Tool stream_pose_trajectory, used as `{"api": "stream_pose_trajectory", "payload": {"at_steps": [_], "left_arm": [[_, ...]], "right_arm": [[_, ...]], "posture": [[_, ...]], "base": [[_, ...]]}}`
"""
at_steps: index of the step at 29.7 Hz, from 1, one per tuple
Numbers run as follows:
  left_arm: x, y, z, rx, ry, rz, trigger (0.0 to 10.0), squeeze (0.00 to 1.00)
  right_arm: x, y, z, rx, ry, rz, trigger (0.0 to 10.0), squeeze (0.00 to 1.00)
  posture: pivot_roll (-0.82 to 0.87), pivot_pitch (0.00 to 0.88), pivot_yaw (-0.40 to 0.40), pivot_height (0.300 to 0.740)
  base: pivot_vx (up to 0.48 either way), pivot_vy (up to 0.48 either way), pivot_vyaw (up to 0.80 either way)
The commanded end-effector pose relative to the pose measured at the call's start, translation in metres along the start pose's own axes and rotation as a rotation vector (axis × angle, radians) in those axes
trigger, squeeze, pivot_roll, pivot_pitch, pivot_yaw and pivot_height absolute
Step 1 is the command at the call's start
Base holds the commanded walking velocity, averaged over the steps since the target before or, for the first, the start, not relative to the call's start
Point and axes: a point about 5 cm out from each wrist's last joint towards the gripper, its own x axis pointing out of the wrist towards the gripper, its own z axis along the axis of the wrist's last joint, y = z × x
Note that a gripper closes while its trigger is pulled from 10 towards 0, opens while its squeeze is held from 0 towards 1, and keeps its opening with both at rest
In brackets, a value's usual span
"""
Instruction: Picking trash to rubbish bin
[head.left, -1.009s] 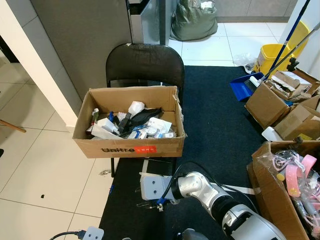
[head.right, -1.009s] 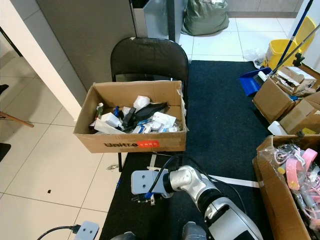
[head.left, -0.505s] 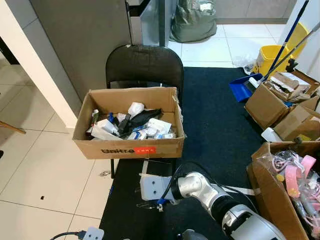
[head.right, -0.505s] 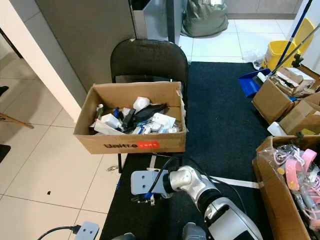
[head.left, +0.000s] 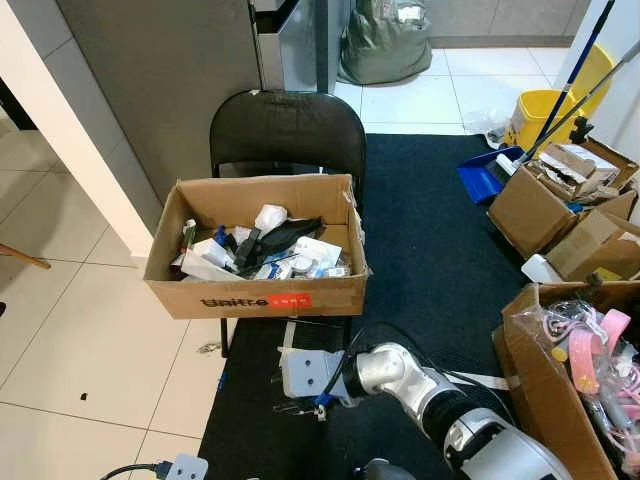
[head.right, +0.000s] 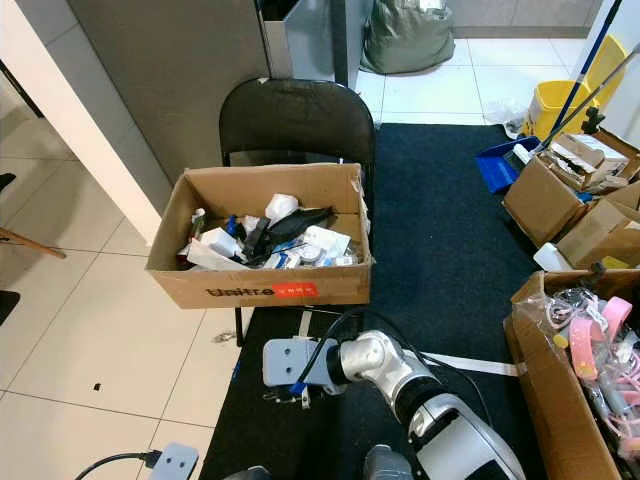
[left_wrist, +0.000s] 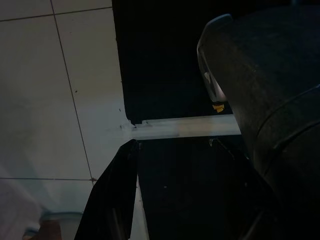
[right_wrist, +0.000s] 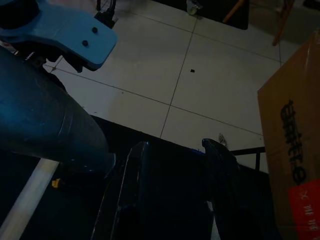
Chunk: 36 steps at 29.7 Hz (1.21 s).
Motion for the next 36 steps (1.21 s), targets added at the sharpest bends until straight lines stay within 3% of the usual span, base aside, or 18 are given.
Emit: {"api": "stream_pose_trajectory", "payload": {"at_steps": [1, 36], "left_arm": [[-0.0017, -0.0021, -0.0100, -0.006, 0.035, -0.008, 10.0, 0.00], [-0.0017, -0.0053, -0.0118, -0.011, 0.042, -0.011, 10.0, 0.00]], "right_arm": [[0.0036, 0.0028, 0.0012, -0.004, -0.003, 0.021, 10.0, 0.00], [0.0028, 0.0030, 0.0005, -0.005, -0.003, 0.021, 10.0, 0.00]], "posture": [[-0.03, 0.101, 0.079, 0.740], [-0.03, 0.102, 0.073, 0.740]], "base": [[0.000, 0.000, 0.00], [0.000, 0.000, 0.00]]}}
